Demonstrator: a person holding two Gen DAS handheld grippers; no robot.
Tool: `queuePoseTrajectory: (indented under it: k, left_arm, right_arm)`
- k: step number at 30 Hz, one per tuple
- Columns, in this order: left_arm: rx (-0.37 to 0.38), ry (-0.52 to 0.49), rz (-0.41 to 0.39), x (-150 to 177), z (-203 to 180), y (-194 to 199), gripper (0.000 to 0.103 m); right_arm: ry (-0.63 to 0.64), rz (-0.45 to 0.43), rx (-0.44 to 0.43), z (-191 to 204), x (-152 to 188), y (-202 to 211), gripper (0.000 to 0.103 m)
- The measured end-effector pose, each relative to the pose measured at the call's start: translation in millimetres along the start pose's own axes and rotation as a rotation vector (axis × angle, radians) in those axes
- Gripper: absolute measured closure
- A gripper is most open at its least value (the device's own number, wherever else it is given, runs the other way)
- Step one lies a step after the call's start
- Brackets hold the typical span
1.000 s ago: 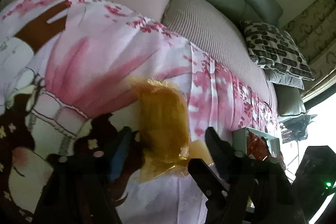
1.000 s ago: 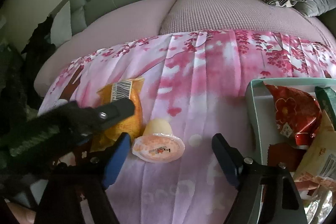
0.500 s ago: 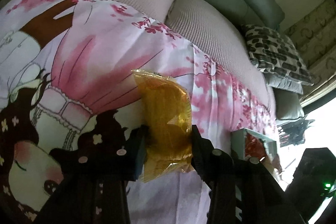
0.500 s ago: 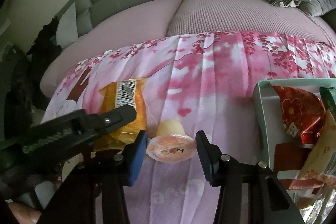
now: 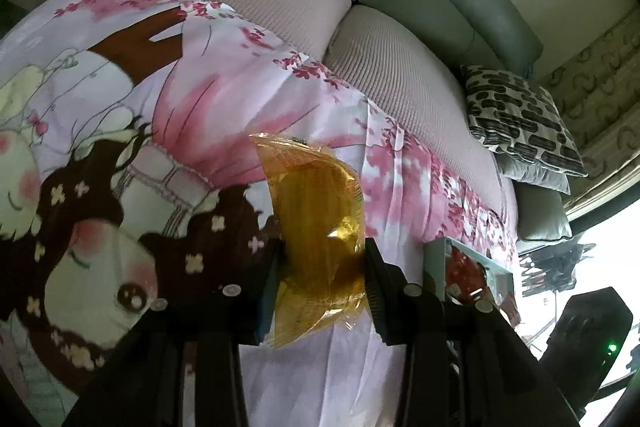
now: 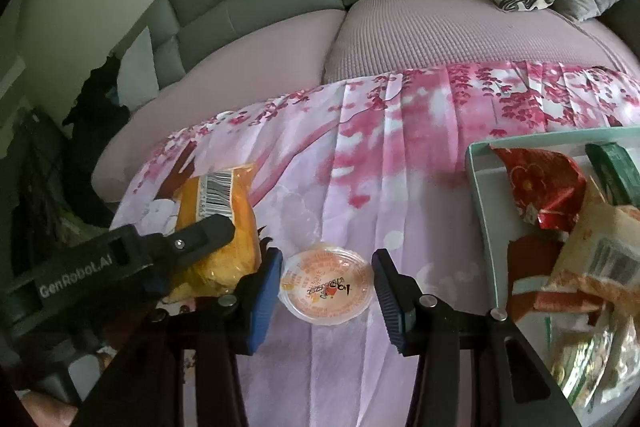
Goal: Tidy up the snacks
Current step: 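Grasp the yellow bread bag with the left tool while the right tool grasps the orange jelly cup, then carry the bread bag and jelly cup into the tray and open both tools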
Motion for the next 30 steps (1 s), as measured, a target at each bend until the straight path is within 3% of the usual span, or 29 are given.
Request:
queuePoseTrajectory:
  k: [10, 18, 30]
  left_arm:
    - [-0.021, -0.004, -0.007, 12, -9, 15, 0.062]
    - [-0.018, -0.052, -0.011, 21, -29, 22, 0.062]
    - [0.028, -0.158, 0.007, 42, -79, 19, 0.062]
  right_arm:
    - [-0.061, -0.057, -0.02, -10, 20, 38, 0.054]
    - [-0.065, -0.158, 0.014, -13, 32, 87, 0.054]
    - [-0.15, -0.22, 0.033, -56, 47, 130, 0.054]
Point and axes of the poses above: each gripper's, at about its wrist camera, not at the fingertips, and y roughly against the way its jaws point, z to its left, x to its underside, the point moved 1 cm from there along -y, roughly the way its jaws point, and after that the axes turned 14 degrees about z, right-handed, at the moved point
